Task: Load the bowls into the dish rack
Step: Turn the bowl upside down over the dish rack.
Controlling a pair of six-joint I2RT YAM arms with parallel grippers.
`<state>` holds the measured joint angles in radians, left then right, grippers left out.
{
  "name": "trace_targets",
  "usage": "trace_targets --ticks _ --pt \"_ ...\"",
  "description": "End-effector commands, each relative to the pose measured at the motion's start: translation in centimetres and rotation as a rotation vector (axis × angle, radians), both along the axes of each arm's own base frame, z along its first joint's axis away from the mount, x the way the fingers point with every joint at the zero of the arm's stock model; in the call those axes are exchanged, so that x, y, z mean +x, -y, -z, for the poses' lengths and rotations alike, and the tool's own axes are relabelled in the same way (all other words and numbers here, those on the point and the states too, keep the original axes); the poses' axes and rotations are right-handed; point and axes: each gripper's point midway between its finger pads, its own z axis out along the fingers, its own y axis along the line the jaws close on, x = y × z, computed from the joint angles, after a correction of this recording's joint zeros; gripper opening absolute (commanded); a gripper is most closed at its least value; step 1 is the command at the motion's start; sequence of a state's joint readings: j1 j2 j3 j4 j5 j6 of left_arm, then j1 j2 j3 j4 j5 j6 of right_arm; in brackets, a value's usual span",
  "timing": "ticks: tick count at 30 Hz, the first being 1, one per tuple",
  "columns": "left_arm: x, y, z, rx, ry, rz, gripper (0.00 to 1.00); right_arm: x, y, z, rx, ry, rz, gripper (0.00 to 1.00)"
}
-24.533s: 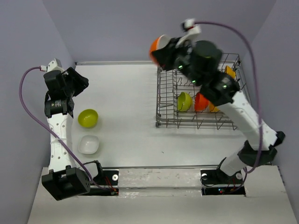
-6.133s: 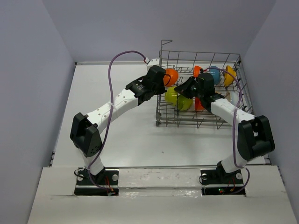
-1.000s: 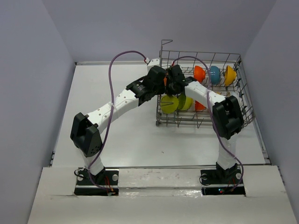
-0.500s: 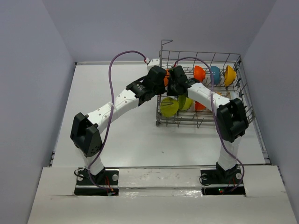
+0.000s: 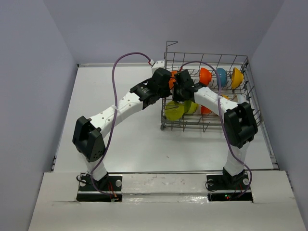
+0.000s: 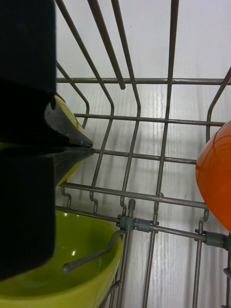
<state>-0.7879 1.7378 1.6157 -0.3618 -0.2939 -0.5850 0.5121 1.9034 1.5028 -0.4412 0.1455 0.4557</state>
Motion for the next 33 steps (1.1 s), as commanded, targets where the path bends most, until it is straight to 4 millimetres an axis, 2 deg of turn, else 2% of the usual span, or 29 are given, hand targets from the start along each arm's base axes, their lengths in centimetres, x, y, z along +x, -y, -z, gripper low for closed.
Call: trace_targets --ticks 1,10,16,18,20,22,26,27,29,33 --pt "-1.9 1.5 -2.7 -0.057 0.041 0.078 0.00 -0.1 -0.3 -1.8 0.032 0.040 -0.020 0.06" --pt "-1.8 1.6 -2.5 -0.057 0.037 0.079 0.00 -1.3 0.0 -1.3 0.034 0.020 -0.033 0.06" --pt "-1.8 1.6 -2.5 -0.056 0.038 0.077 0.00 -1.2 0.1 -1.5 0.032 0.029 -0.030 0.06" --pt "-1.8 1.5 -2.5 -0.054 0.039 0.077 0.04 -1.0 0.1 -1.8 0.032 0.037 -0.028 0.06" --pt "-1.8 1.5 -2.6 -0.055 0.041 0.075 0.13 -0.6 0.1 -2.3 0.030 0.052 -0.022 0.07" --pt "-1.8 1.6 -2.8 -0.056 0.045 0.079 0.24 0.0 0.0 -3.4 0.033 0.080 -0.015 0.07" --pt "-1.7 1.4 -3.3 -0.057 0.059 0.074 0.38 1.2 -0.1 -6.1 0.046 0.137 0.008 0.10" --pt "-1.6 1.4 -3.7 -0.058 0.065 0.073 0.39 1.7 -0.3 -7.5 0.059 0.164 0.013 0.11" --pt "-1.5 1.1 -4.3 -0.052 0.083 0.068 0.41 2.1 -0.3 -8.7 0.064 0.190 0.022 0.12" --pt "-1.1 0.7 -6.7 -0.049 0.126 0.053 0.49 2.7 0.0 -11.5 0.070 0.242 0.045 0.27"
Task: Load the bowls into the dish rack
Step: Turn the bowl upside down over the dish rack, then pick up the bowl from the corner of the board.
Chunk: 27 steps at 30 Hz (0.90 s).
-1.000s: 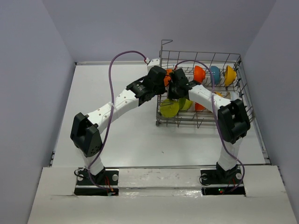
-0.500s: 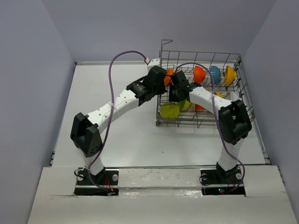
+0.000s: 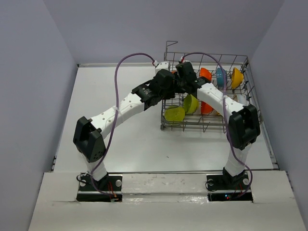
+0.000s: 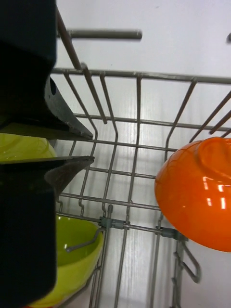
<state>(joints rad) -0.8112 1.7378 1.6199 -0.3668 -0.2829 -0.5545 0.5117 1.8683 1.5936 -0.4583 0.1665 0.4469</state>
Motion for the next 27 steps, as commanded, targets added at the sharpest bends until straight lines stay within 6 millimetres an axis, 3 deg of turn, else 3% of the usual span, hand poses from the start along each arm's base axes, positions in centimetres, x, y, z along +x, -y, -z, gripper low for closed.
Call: trace_targets --ticks 1,2,6,12,15,16,17,18,19,20,21,23,26,27 --pt "-0.2 -0.3 -7.0 -0.068 0.127 0.003 0.50 1.2 0.5 -7.2 0.039 0.152 0.041 0.31" --pt "-0.2 -0.5 -7.8 -0.069 0.143 0.001 0.53 1.3 0.7 -7.6 0.039 0.165 0.053 0.37" --pt "0.0 -1.9 -10.2 -0.073 0.201 -0.042 0.62 1.3 1.9 -9.7 0.031 0.217 0.104 0.40" --pt "0.1 -6.3 -14.3 -0.070 0.296 -0.179 0.65 0.5 3.4 -13.6 0.045 0.299 0.148 0.45" --pt "-0.8 -10.4 -16.3 -0.075 0.333 -0.285 0.66 -0.7 4.0 -16.5 0.072 0.351 0.141 0.55" --pt "-0.8 -12.3 -15.6 -0.057 0.327 -0.331 0.66 -1.2 4.0 -17.4 0.085 0.364 0.130 0.57" --pt "-2.1 -14.3 -17.5 -0.113 0.357 -0.360 0.66 -2.4 3.9 -19.2 0.121 0.386 0.098 0.61" --pt "-2.5 -15.7 -17.9 -0.134 0.369 -0.384 0.67 -3.1 3.8 -20.2 0.145 0.398 0.075 0.61" --pt "-2.5 -17.8 -16.8 -0.122 0.359 -0.423 0.67 -3.8 3.5 -20.9 0.170 0.403 0.048 0.61" --pt "-4.2 -20.0 -18.6 -0.176 0.400 -0.449 0.67 -5.3 1.8 -21.6 0.207 0.401 -0.029 0.61" --pt "-4.6 -21.2 -17.7 -0.163 0.394 -0.466 0.67 -6.6 0.9 -22.5 0.227 0.410 -0.070 0.61" --pt "-6.6 -24.6 -19.3 -0.193 0.441 -0.516 0.67 -8.5 -1.7 -23.0 0.228 0.411 -0.151 0.62" --pt "-9.2 -27.6 -19.4 -0.187 0.447 -0.571 0.67 -12.5 -8.5 -21.6 0.227 0.371 -0.323 0.62" --pt "-9.8 -28.1 -19.7 -0.196 0.453 -0.582 0.67 -12.7 -10.2 -20.1 0.217 0.344 -0.355 0.62"
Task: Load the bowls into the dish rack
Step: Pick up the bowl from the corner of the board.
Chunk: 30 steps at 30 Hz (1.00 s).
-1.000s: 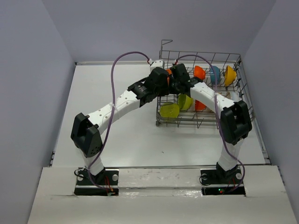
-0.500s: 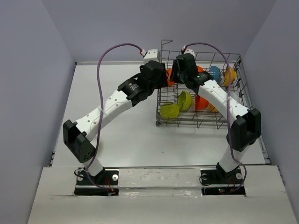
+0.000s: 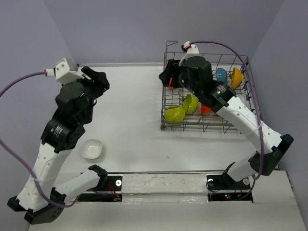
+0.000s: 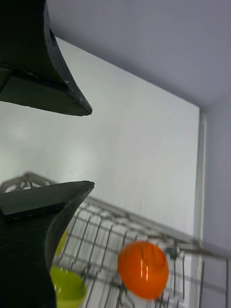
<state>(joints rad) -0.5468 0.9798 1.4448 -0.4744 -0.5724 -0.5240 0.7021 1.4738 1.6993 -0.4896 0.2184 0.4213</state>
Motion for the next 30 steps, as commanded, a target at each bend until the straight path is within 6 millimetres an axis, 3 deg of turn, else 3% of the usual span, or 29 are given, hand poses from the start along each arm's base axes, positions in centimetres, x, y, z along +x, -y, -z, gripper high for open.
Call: trace_targets --ticks 1,10,11,13,15,16,18,19,21,22,25,30 --pt "-2.6 -2.7 -0.4 -0.028 0.017 -0.064 0.67 -4.2 -7.7 2.5 -0.047 -0.033 -0.232 0.62" --pt "-8.0 -7.0 -3.2 -0.073 0.069 -0.131 0.68 -10.1 -19.2 12.0 -0.147 -0.093 -0.474 0.63" --pt "-8.4 -7.2 -3.5 -0.081 0.075 -0.130 0.68 -10.3 -20.6 14.4 -0.176 -0.120 -0.493 0.63" --pt "-9.0 -7.6 -3.9 -0.089 0.086 -0.131 0.68 -10.3 -22.3 15.6 -0.178 -0.128 -0.517 0.63" --pt "-9.3 -7.8 -4.0 -0.091 0.086 -0.132 0.68 -11.6 -24.5 16.8 -0.165 -0.147 -0.574 0.63" --pt "-9.5 -7.9 -4.2 -0.093 0.090 -0.133 0.68 -11.5 -25.4 18.8 -0.185 -0.172 -0.583 0.63" --pt "-9.6 -8.0 -3.9 -0.085 0.076 -0.136 0.68 -12.4 -27.4 18.4 -0.160 -0.166 -0.622 0.63" --pt "-9.7 -8.1 -4.1 -0.087 0.078 -0.141 0.68 -13.1 -28.3 19.8 -0.178 -0.179 -0.640 0.63" --pt "-9.8 -8.2 -3.9 -0.082 0.072 -0.143 0.68 -13.6 -29.7 19.4 -0.161 -0.168 -0.666 0.63" --pt "-9.9 -8.3 -4.1 -0.085 0.075 -0.146 0.68 -14.2 -30.4 20.4 -0.170 -0.180 -0.681 0.63" --pt "-10.0 -8.4 -4.3 -0.083 0.068 -0.148 0.68 -14.8 -31.5 20.2 -0.154 -0.175 -0.704 0.63" --pt "-9.7 -8.1 -4.4 -0.091 0.061 -0.143 0.68 -15.0 -33.0 22.1 -0.141 -0.209 -0.730 0.63"
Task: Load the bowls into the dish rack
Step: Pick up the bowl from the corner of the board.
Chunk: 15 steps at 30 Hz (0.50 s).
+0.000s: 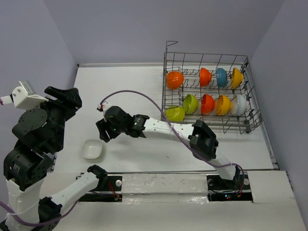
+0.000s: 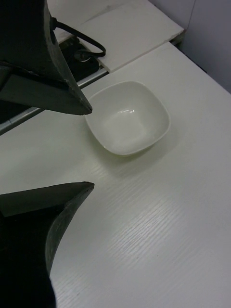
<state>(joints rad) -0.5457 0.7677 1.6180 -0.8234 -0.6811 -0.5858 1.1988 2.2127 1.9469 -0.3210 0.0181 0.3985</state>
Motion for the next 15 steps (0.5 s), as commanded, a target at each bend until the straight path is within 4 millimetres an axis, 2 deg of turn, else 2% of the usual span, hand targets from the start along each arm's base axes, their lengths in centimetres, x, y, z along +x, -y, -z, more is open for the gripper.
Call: trace_targets --ticks 1,2,3,4,6,10,15 --pt "0.3 -0.2 -0.8 -0.022 0.013 -0.028 0.68 -0.9 -2.8 -1.4 0.094 -0.007 -0.043 0.63" --pt "0.4 -0.2 -0.8 -0.021 0.011 -0.030 0.67 -0.8 -3.2 -1.4 0.106 -0.009 -0.038 0.63" --pt "0.5 -0.1 -0.6 -0.021 0.006 -0.030 0.68 -0.5 -3.4 -0.2 0.092 -0.009 -0.027 0.63" --pt "0.7 0.0 -0.5 -0.020 0.003 -0.027 0.68 -0.9 -3.8 0.2 0.086 -0.008 -0.031 0.63" --pt "0.8 0.2 -0.4 -0.021 -0.001 -0.025 0.67 -0.6 -4.4 0.4 0.094 -0.004 -0.029 0.62" --pt "1.2 0.4 -0.2 -0.017 -0.009 -0.022 0.67 -0.3 -5.1 2.1 0.082 -0.011 -0.026 0.62" --pt "1.2 0.5 -0.2 -0.012 -0.010 -0.018 0.67 0.4 -5.6 2.3 0.087 0.013 -0.001 0.62"
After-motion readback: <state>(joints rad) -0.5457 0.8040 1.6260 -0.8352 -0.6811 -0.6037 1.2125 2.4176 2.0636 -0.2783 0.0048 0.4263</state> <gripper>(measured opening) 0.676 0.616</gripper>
